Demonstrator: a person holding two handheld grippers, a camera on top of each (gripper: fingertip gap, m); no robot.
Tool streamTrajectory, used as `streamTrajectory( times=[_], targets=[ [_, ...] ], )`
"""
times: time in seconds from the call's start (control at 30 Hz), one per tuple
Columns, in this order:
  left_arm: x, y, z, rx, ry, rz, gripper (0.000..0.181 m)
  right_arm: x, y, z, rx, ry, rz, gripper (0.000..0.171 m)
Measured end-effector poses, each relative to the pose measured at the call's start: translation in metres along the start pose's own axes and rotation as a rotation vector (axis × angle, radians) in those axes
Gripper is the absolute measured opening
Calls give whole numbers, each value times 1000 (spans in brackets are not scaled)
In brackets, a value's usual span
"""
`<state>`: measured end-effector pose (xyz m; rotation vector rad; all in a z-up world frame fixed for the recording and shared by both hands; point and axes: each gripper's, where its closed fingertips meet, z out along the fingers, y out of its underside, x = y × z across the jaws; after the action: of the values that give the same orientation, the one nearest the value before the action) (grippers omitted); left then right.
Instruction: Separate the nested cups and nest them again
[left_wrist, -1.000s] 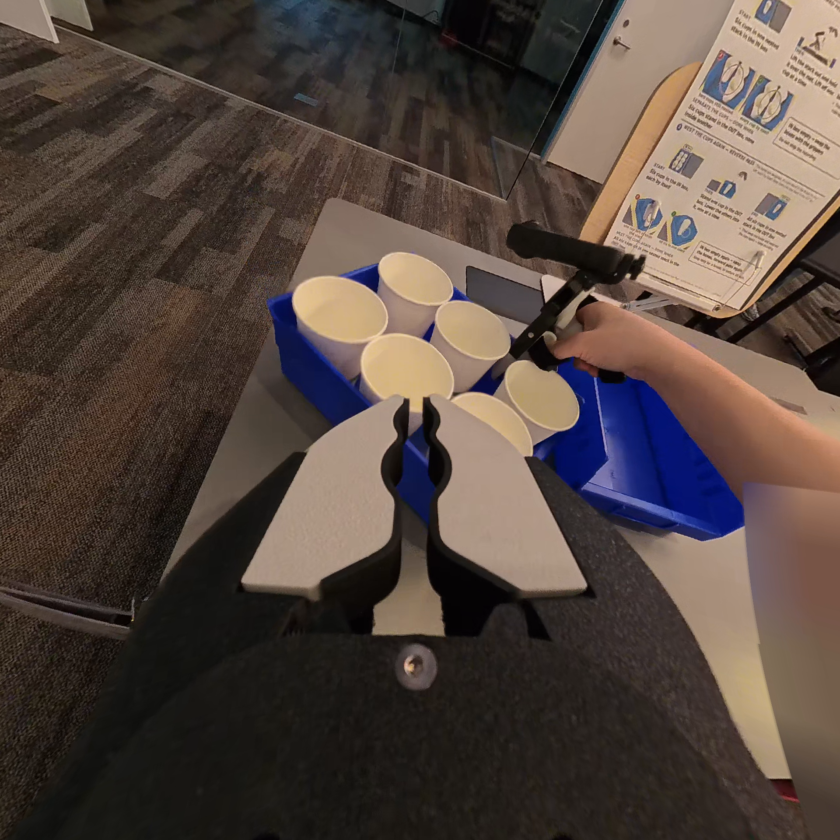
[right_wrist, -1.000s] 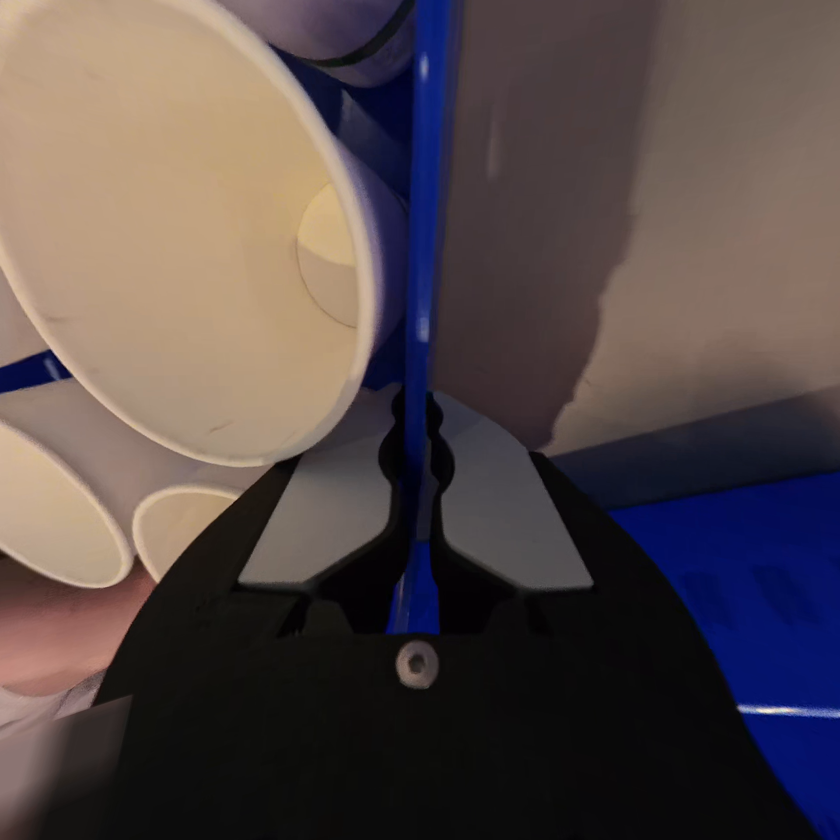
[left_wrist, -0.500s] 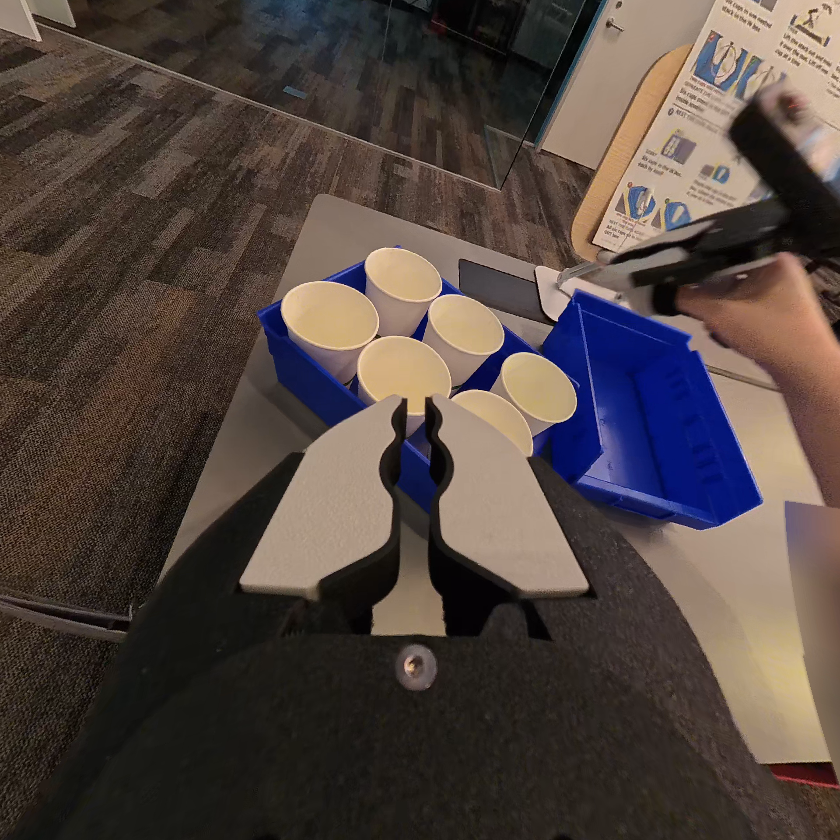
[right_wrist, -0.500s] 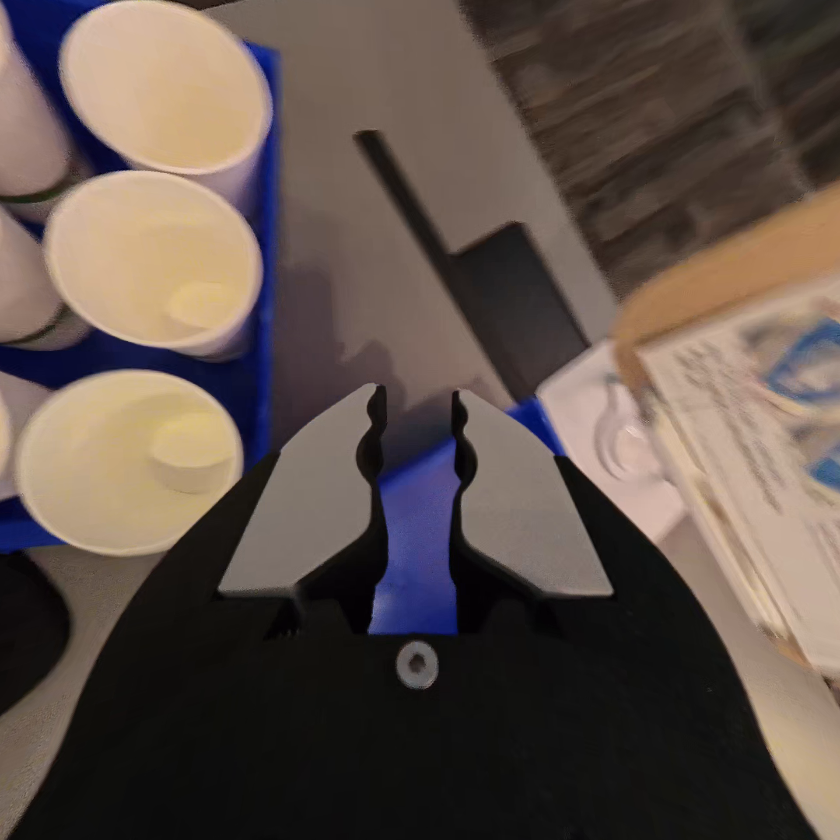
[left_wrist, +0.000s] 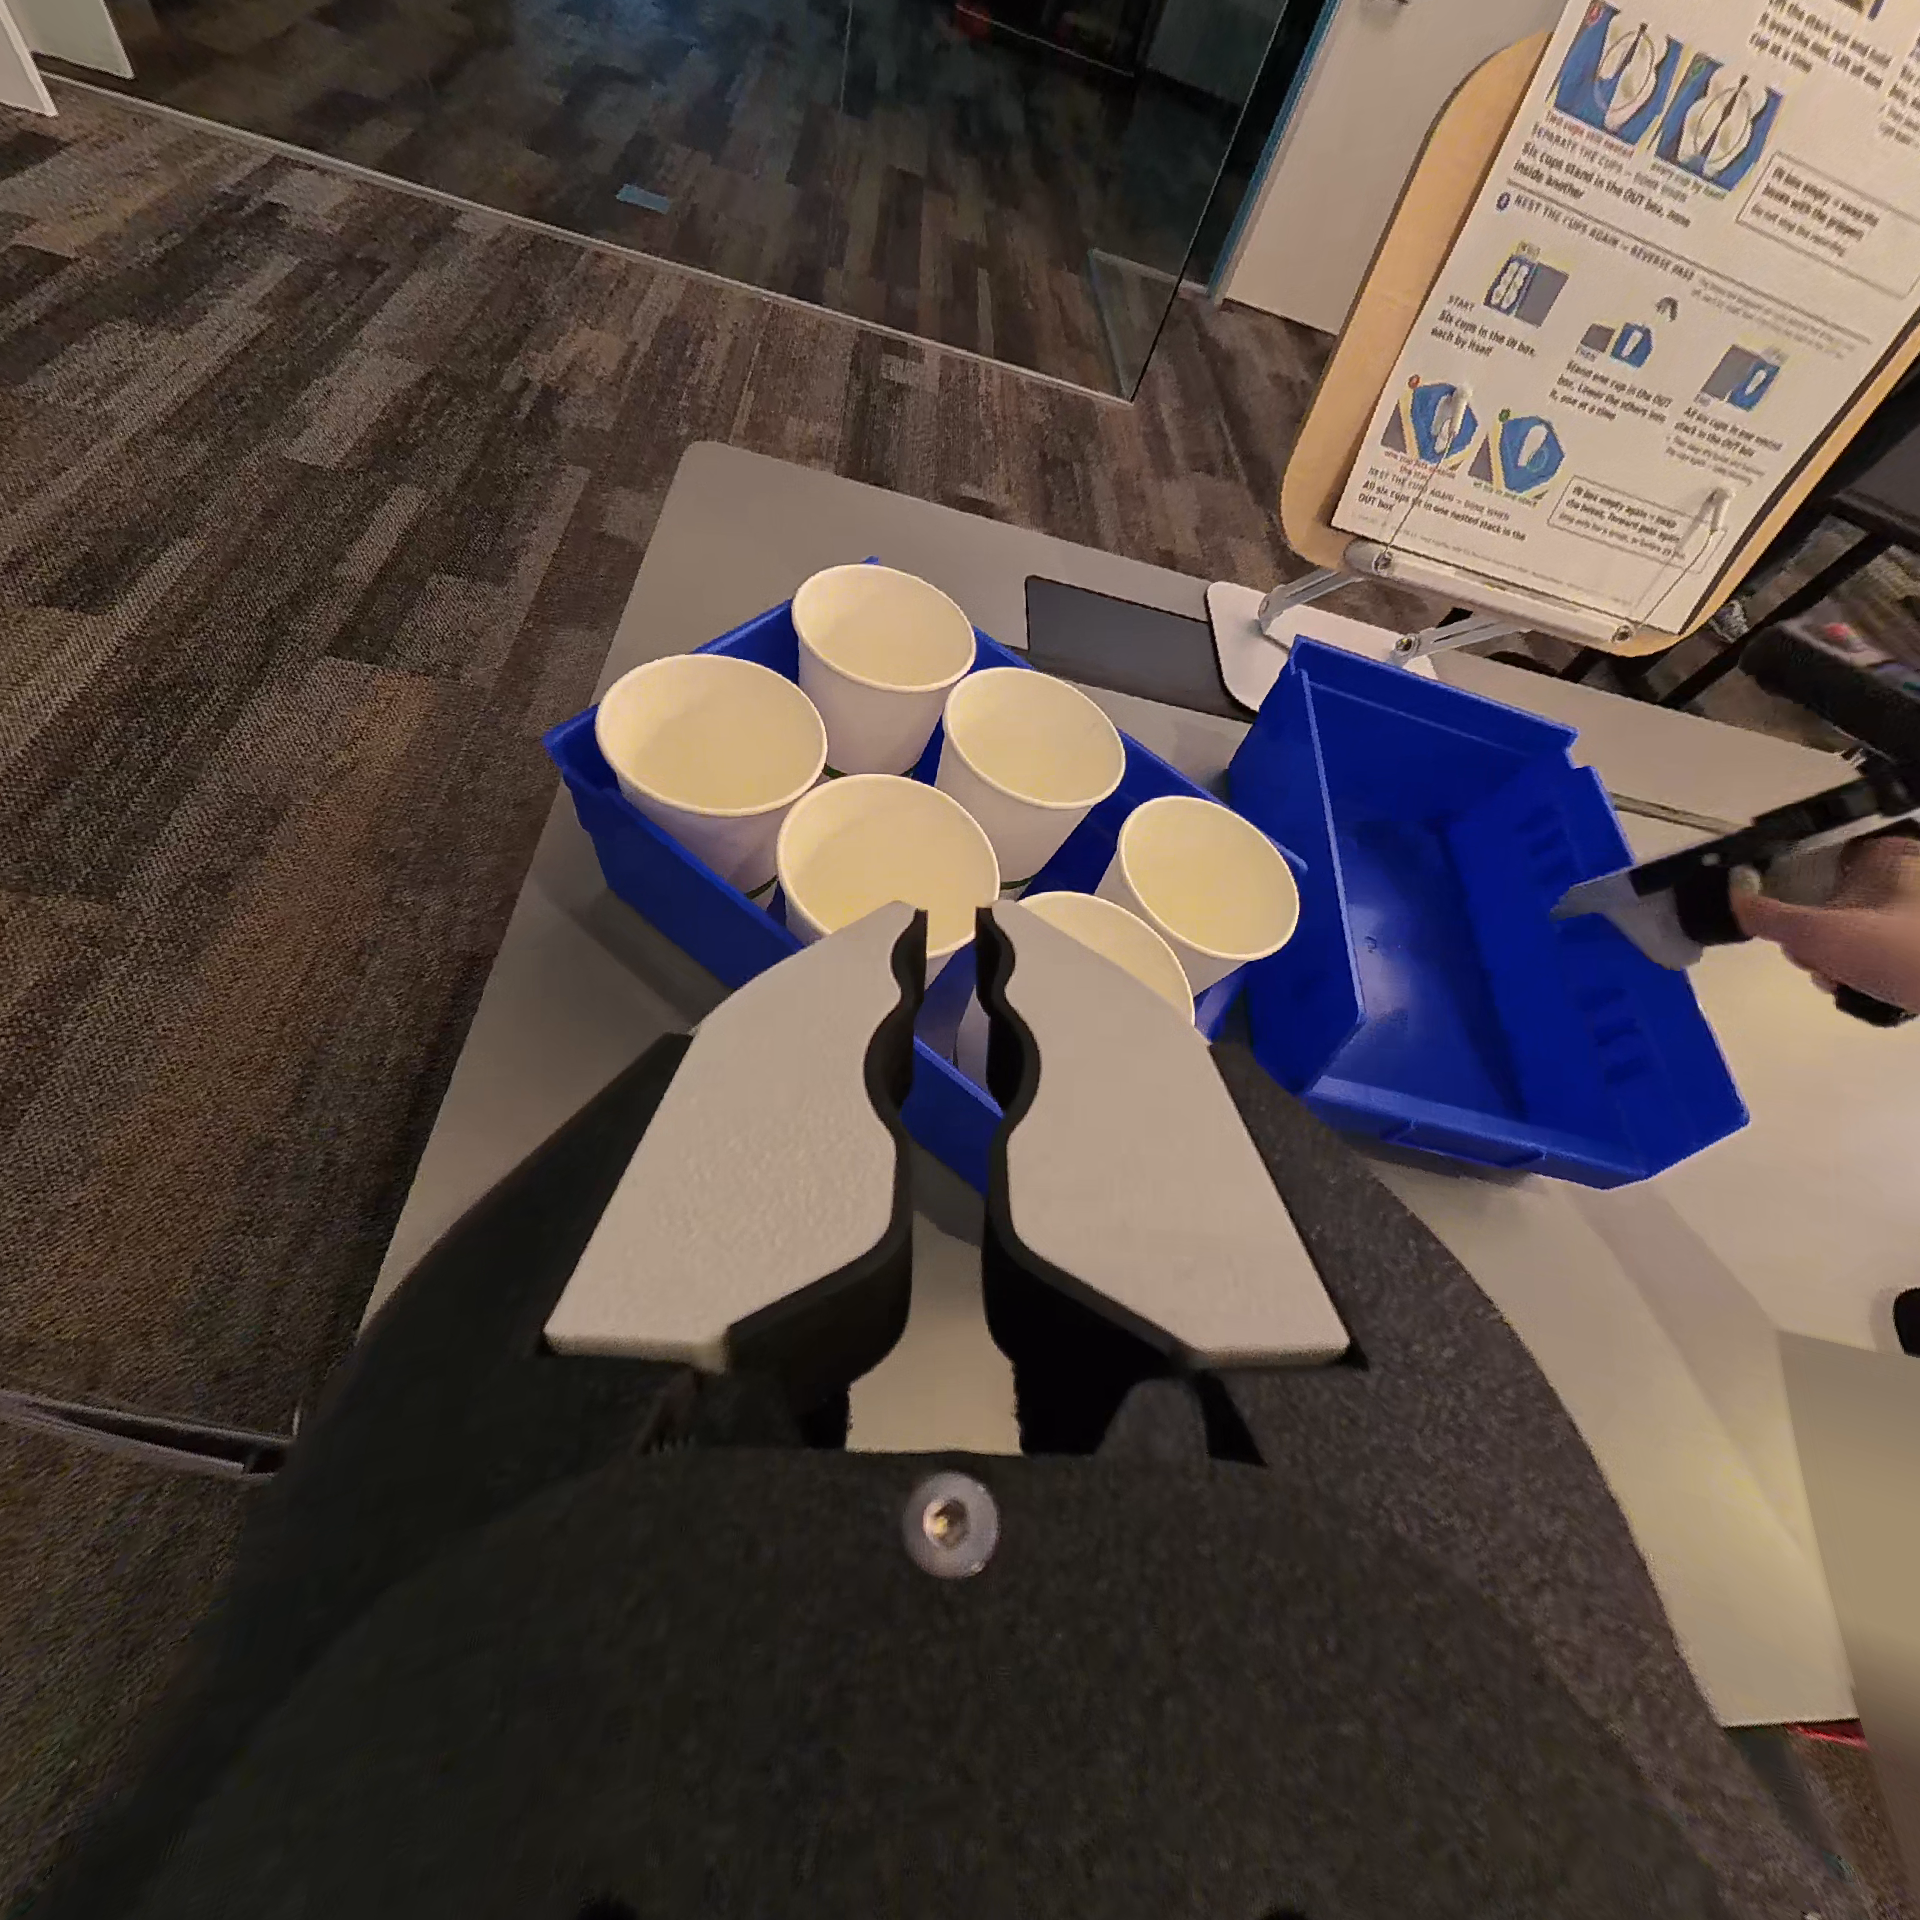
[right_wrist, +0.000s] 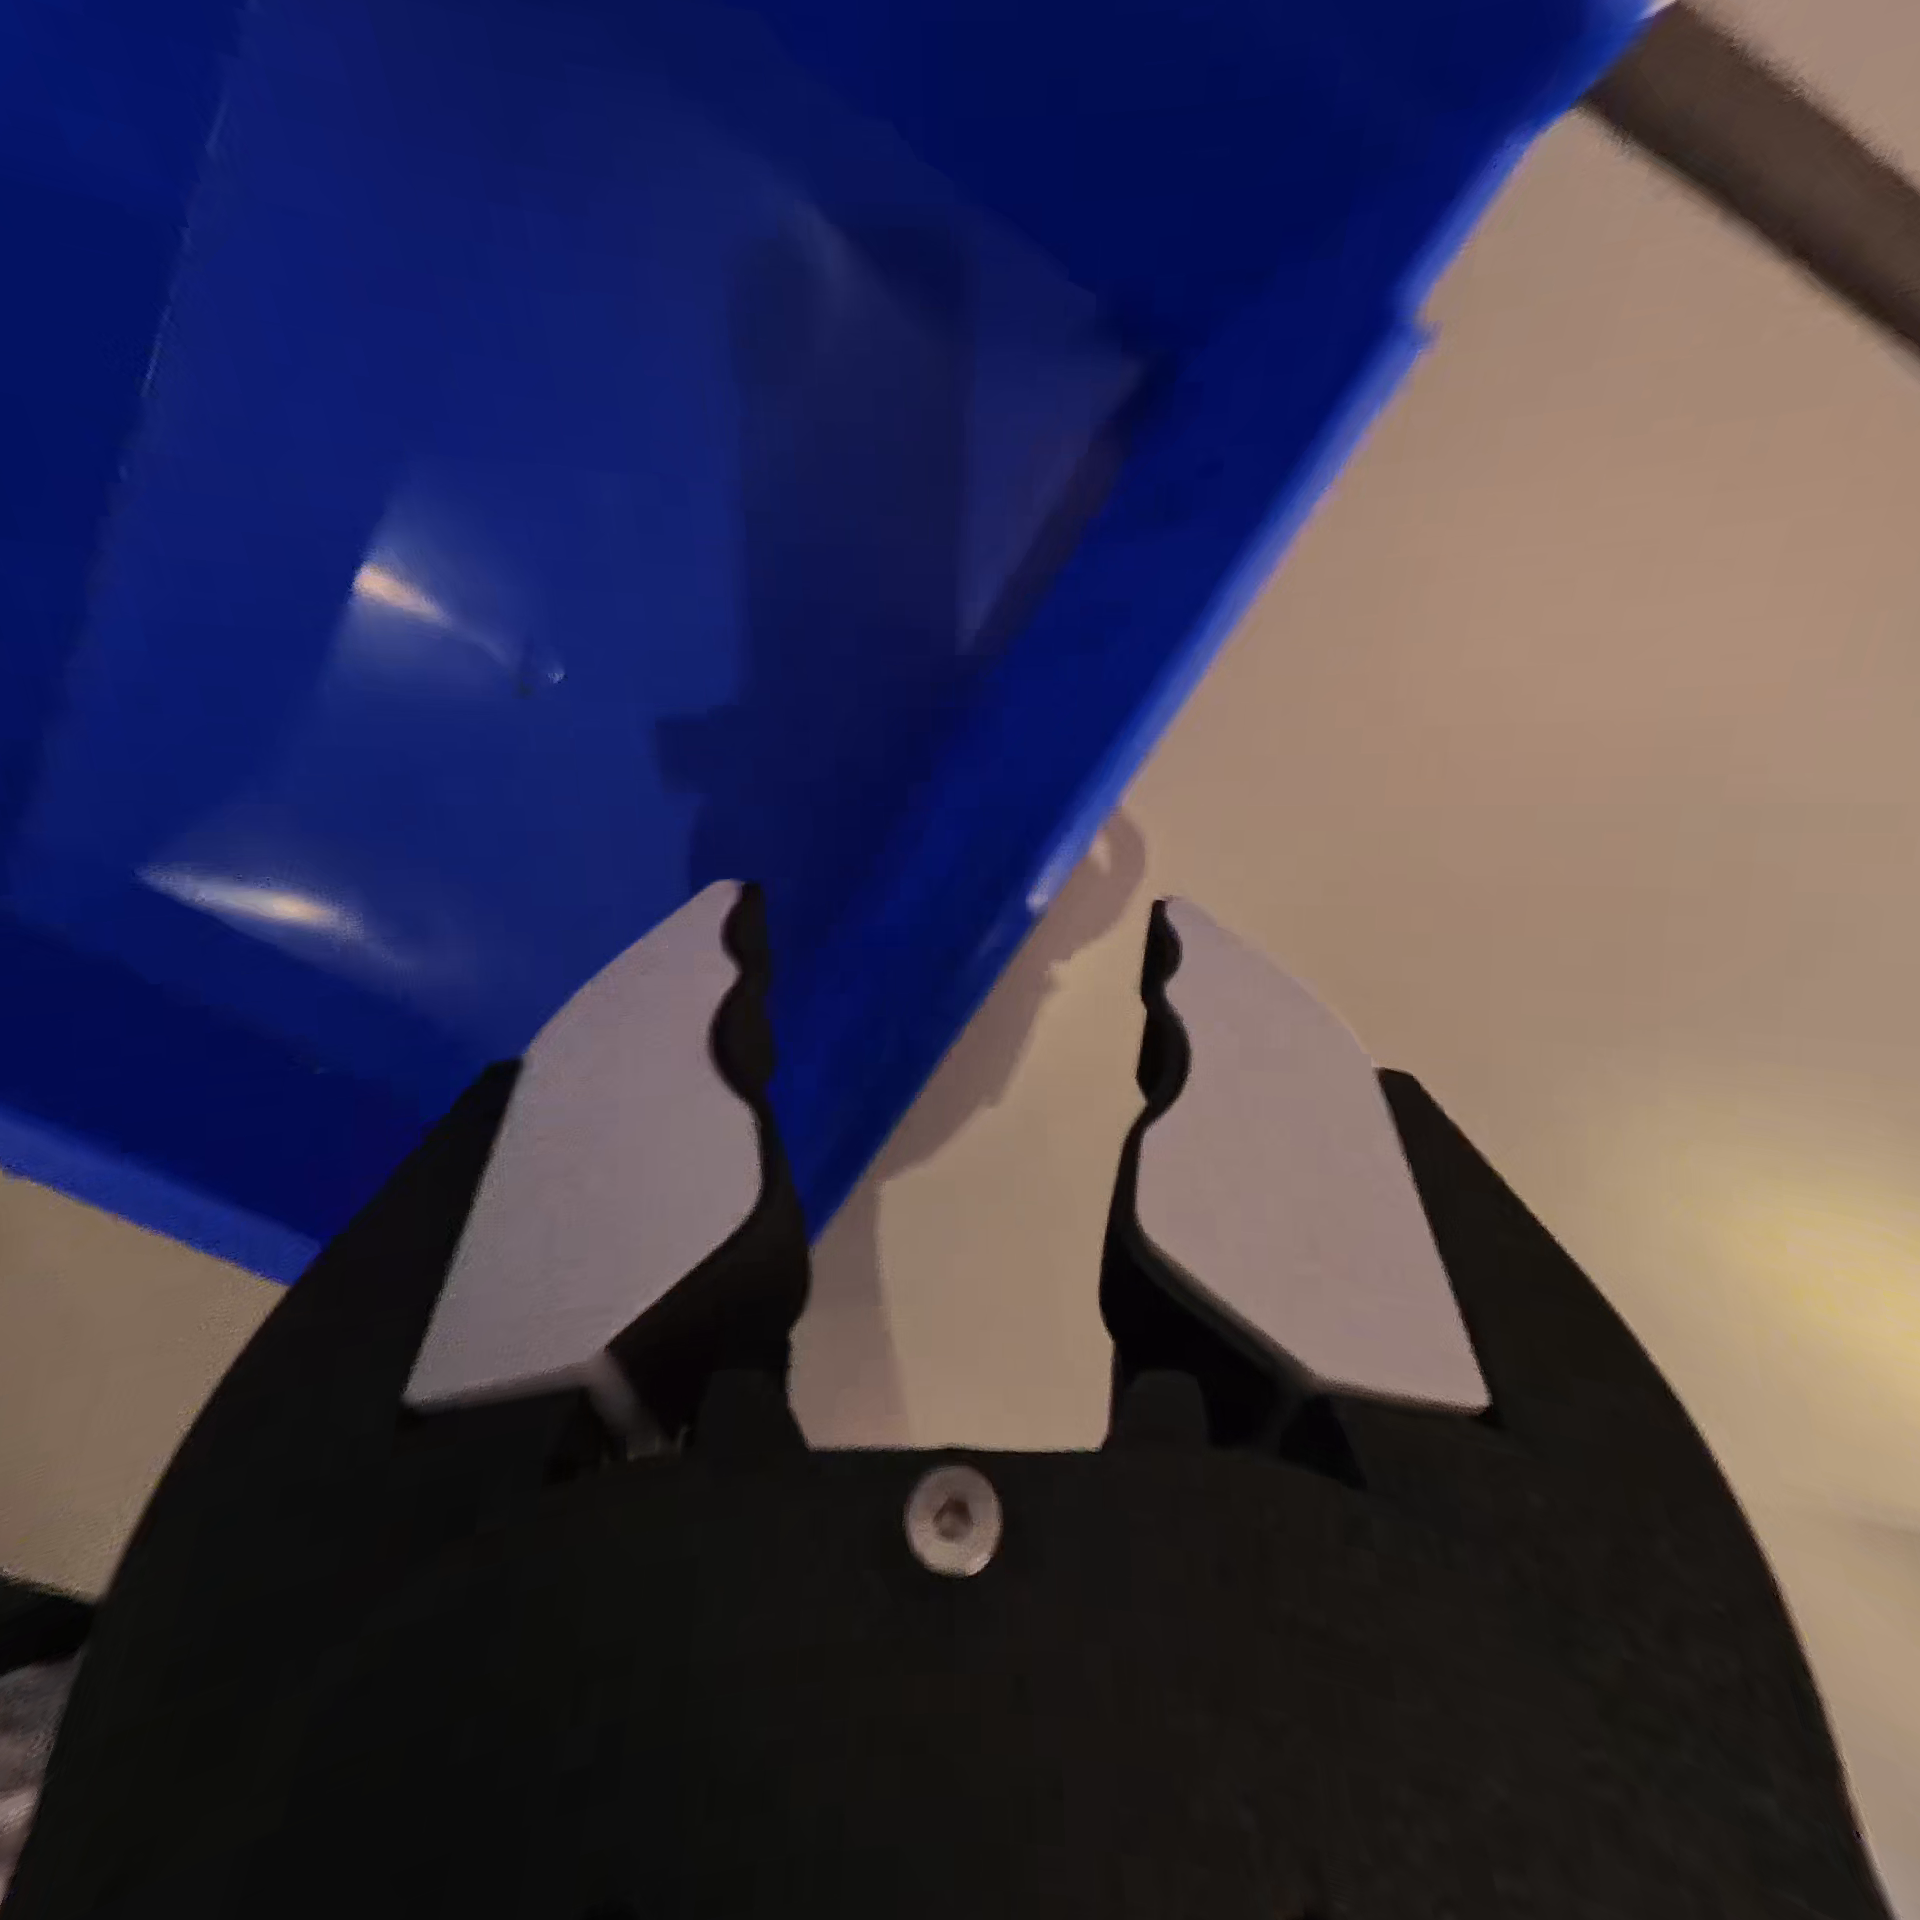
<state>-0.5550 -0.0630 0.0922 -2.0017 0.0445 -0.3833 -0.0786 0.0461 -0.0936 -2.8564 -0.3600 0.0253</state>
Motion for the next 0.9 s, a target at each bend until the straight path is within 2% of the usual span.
streamTrajectory(
  times=[0.07,0.17,0.27,0.33,0.63,0.9],
  targets=[
    [1,0,-1,-1,-11,4,8,-13,3,5,-30,-70,1,41],
    [3,-1,0,-4,-18,11,8,-2,6,4,-62,-62,22,28],
    [7,-1,2,-15,-17,29,8,18,14,2,-88,-107,94,6],
    [10,-1,4,-22,-12,41,8,33,22,1,-100,-160,127,4],
    [20,-4,10,-36,-16,78,8,155,87,-13,-137,-92,162,4],
    [34,-6,18,-65,-36,131,8,255,156,-29,-102,-63,359,4]
  ],
)
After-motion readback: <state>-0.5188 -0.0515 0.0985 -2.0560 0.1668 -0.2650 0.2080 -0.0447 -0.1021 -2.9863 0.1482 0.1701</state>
